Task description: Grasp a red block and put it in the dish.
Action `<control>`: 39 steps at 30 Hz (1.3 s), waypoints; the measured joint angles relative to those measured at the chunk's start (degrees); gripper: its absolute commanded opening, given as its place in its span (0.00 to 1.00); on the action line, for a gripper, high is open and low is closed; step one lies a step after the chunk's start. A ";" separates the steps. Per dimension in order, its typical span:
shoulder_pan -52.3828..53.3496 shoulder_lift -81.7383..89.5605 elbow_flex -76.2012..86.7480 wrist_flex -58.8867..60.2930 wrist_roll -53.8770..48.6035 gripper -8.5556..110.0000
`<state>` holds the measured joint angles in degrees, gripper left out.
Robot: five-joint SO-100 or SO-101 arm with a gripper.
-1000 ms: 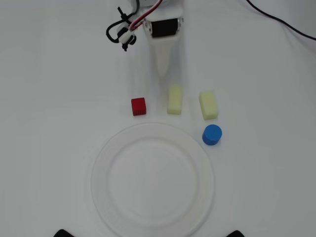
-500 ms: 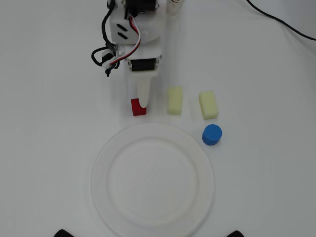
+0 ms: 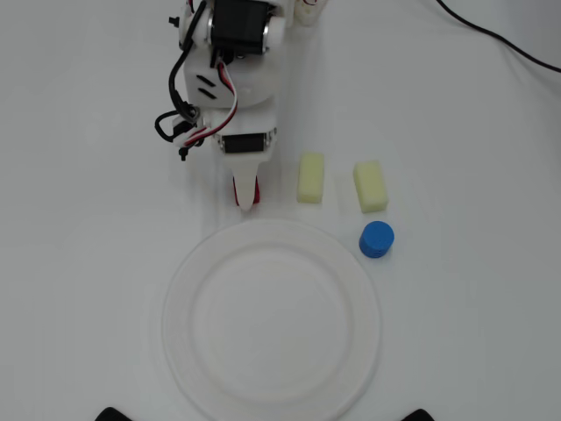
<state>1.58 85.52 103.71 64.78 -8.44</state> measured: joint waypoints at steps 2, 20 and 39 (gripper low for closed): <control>0.26 -1.58 -1.14 0.09 0.00 0.31; 1.32 -5.27 -3.25 0.09 -0.70 0.07; -1.49 32.26 17.49 -28.65 -13.36 0.07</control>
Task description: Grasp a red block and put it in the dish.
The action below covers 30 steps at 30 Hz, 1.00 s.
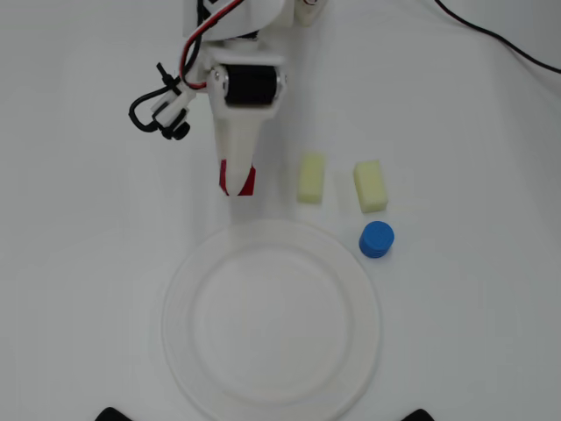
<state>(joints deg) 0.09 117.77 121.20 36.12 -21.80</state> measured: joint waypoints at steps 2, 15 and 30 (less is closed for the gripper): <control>-2.37 1.05 1.41 -2.90 -1.32 0.07; -10.20 -19.25 -5.89 -4.92 5.80 0.07; -6.15 -37.27 -17.05 -2.11 8.53 0.08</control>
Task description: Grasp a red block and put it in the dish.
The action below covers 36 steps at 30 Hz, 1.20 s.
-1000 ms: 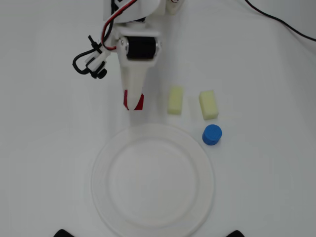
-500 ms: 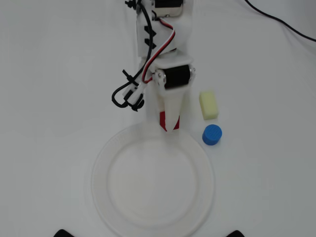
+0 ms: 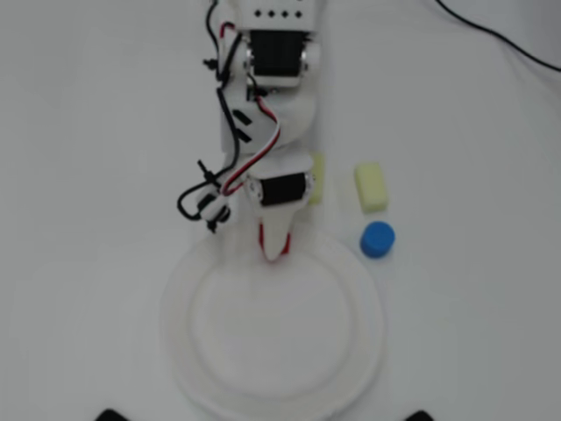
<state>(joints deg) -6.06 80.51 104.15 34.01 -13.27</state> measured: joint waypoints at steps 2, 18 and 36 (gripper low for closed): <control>0.09 -0.18 -1.32 1.58 0.00 0.11; 1.58 -0.09 -22.59 28.74 6.33 0.42; 3.78 35.86 -6.68 48.69 5.80 0.47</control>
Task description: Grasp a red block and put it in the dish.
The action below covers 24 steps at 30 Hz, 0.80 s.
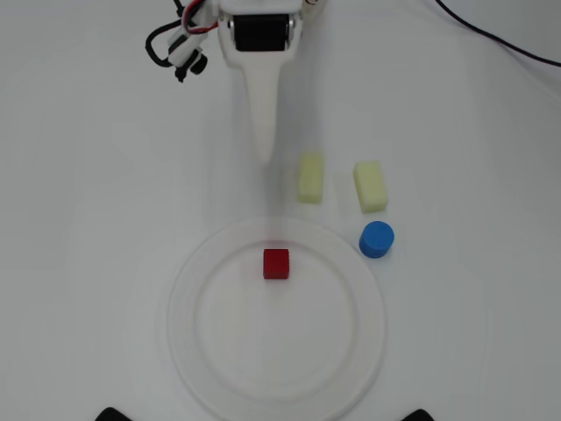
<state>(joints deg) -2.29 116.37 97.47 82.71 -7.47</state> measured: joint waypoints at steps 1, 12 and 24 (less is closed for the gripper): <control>0.44 3.43 4.57 -1.93 -0.79 0.46; 2.55 29.79 35.42 -11.16 -4.22 0.46; 0.09 51.24 60.82 -17.75 -4.22 0.40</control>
<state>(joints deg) -2.20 167.61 158.29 64.95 -11.69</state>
